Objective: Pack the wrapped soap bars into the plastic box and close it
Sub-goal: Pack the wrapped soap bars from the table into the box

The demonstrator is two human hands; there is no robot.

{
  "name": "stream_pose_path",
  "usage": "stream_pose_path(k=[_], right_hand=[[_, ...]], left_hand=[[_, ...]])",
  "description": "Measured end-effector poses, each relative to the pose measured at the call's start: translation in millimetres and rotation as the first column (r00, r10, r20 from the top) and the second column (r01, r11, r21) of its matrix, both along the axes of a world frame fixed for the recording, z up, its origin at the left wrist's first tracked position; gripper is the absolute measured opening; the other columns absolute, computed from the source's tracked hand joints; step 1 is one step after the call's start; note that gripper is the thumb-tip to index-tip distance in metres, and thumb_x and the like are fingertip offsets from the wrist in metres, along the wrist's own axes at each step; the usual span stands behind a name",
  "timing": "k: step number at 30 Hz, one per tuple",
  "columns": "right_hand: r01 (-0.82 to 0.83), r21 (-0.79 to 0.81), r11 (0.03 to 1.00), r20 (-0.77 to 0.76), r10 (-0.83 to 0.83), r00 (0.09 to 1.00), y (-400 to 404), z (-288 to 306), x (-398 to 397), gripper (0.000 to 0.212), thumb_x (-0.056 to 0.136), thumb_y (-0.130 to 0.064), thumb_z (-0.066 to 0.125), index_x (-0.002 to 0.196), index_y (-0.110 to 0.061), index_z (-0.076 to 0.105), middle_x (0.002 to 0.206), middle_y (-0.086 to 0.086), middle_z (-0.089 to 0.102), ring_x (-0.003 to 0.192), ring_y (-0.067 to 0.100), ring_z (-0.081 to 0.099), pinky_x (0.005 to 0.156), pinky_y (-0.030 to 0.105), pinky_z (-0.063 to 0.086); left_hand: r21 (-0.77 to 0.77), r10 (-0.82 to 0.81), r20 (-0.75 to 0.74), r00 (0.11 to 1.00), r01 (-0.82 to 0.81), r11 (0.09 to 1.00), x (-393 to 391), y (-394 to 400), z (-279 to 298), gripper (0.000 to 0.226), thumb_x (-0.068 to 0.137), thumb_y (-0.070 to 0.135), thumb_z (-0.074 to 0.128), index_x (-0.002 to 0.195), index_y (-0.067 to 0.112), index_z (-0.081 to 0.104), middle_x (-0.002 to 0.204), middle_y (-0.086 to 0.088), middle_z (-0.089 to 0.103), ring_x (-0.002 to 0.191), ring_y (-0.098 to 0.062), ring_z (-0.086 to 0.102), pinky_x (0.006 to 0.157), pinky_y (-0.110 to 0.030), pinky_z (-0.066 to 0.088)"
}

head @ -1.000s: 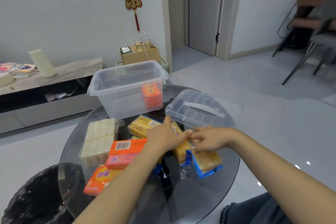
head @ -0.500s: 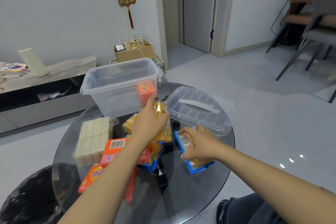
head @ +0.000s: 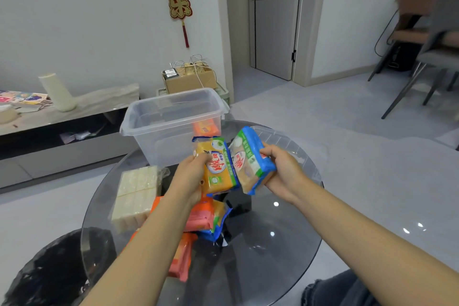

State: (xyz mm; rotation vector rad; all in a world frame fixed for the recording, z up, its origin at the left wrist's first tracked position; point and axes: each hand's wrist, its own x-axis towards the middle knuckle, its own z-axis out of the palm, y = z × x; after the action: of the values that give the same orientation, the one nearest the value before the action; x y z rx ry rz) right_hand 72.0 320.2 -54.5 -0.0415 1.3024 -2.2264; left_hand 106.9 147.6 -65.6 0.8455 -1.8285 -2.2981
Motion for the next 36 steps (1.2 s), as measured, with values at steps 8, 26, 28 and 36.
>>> stream_pose_path(k=[8,26,28,36], right_hand=[[-0.112,0.054,0.992,-0.025,0.113,0.993,-28.3,4.4,-3.2,0.044,0.088,-0.042,0.054,0.113,-0.007,0.065,0.101,0.012,0.072,0.09,0.026,0.067,0.084,0.038,0.053],[-0.013,-0.015,1.0,-0.18,0.01,0.984,-91.7,5.4,-11.6,0.025,0.095,-0.019,0.047,0.109,-0.026,0.067,0.086,-0.001,0.078,0.071,0.012,0.074,0.058,0.024,0.058],[-0.06,-0.026,0.998,-0.204,0.053,0.978,-91.8,13.3,-14.6,0.025,0.096,-0.02,0.048,0.114,-0.023,0.065,0.085,-0.001,0.078,0.071,0.011,0.074,0.056,0.023,0.058],[-0.239,0.308,0.921,-0.415,0.356,0.837,-115.8,86.4,-73.8,0.012,0.087,-0.039,0.056,0.089,-0.04,0.067,0.068,-0.008,0.076,0.057,0.007,0.071,0.052,0.021,0.056]], left_hand=[[0.147,-0.063,-0.011,0.998,0.064,0.987,9.7,-9.0,0.6,0.013,0.093,0.015,0.051,0.095,0.006,0.062,0.069,-0.009,0.076,0.063,-0.022,0.073,0.055,-0.035,0.059],[0.137,-0.103,-0.284,0.953,0.147,0.98,13.7,-29.0,19.9,0.044,0.084,0.019,0.064,0.124,0.002,0.057,0.111,-0.022,0.07,0.096,-0.033,0.07,0.071,-0.038,0.061],[0.138,-0.106,-0.29,0.951,0.151,0.979,12.9,-33.6,25.6,0.041,0.086,0.014,0.061,0.125,0.0,0.056,0.111,-0.023,0.069,0.096,-0.034,0.07,0.075,-0.039,0.061],[0.08,-0.174,-0.288,0.942,0.205,0.975,-33.8,-81.0,106.7,0.031,0.09,0.023,0.051,0.118,0.012,0.058,0.101,-0.014,0.071,0.083,-0.029,0.07,0.08,-0.046,0.055]])
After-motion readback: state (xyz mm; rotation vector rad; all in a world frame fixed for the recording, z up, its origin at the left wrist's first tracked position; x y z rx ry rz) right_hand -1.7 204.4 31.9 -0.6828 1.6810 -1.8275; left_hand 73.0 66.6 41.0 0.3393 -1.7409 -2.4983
